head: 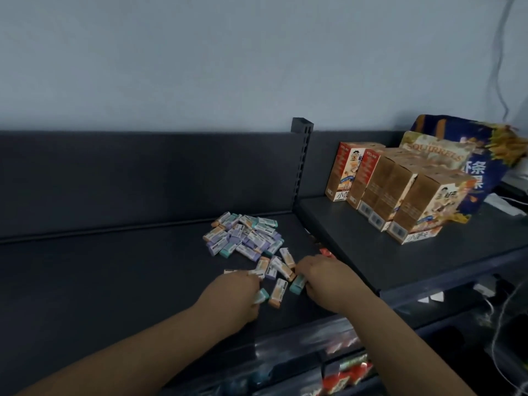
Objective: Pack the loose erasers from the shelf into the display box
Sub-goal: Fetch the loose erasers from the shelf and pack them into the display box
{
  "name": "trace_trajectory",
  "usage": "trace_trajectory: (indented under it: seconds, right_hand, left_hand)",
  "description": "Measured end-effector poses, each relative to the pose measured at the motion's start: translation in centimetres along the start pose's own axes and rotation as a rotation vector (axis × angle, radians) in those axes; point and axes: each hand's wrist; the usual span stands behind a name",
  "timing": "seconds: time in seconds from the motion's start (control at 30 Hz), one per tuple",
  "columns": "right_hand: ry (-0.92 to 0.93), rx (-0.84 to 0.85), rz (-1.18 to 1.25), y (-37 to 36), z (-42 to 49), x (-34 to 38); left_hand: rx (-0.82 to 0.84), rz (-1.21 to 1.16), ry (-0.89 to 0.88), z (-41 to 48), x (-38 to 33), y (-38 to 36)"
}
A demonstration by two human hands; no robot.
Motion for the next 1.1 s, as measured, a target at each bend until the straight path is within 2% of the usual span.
trace_trajectory:
  seconds: [0.23,0.33,0.5,0.67,0.77,0.93,1.1]
  right_hand:
    - [0.273,-0.112,-0.067,0.6,-0.2,-0.5]
    - [0.279,-0.214,-0.028,0.8,0.0,-1.0]
    - [0.229,-0.438,0.307,3.0,1.5,1.8]
    - [0.131,-0.454,0.956,4.0,4.9,7.9]
    - [0.16,-0.483,1.231,4.3,7.4,11.8]
    - [0.207,-0.439,1.33,5.4,11.7,19.0]
    - [0.267,-0.409,1.347,6.6,16.2,27.8]
  left_hand:
    - [0.031,-0.126,0.022,-1.0,1.4,0.1]
    - [-0.035,-0.231,0.063,-2.1,2.3,0.4]
    - [-0.136,-0.39,0.15,-4.1,4.9,0.6]
    - [-0.247,-0.57,0.218,-6.9,8.2,0.9]
    - [-0.21,-0.847,0.251,-9.1,11.7,1.2]
    - [-0.263,-1.083,0.334,-13.8,19.0,1.9]
    - [-0.34,-1.186,0.439,-19.2,27.5,2.4]
Point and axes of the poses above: each hand's wrist, its own z-axis towards the middle knuckle, its own y-axis out of the back of the hand, x = y × z, and after that the axes turned 15 degrees about y, right-handed
